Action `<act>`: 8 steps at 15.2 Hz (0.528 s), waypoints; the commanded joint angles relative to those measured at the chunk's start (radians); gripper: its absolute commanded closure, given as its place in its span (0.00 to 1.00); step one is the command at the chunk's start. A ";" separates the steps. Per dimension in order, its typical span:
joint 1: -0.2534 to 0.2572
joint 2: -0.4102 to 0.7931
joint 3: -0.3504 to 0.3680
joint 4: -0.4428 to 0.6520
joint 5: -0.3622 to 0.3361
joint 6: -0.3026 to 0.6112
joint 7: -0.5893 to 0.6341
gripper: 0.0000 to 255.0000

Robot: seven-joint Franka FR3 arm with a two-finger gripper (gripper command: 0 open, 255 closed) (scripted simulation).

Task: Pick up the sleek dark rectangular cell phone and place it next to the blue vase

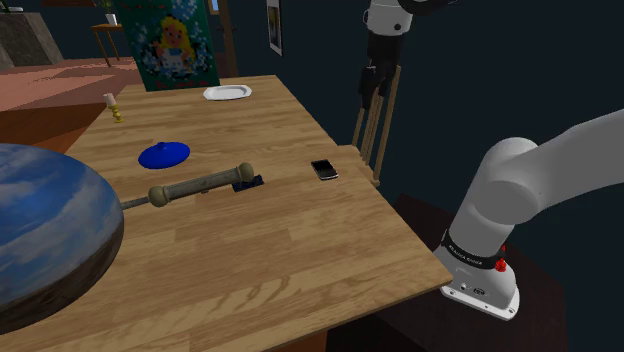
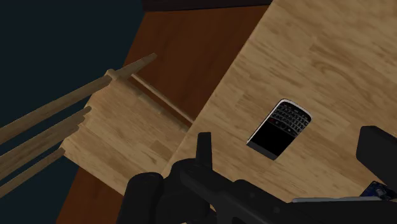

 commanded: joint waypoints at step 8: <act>-0.027 0.082 0.073 -0.168 0.047 0.297 0.214 0.00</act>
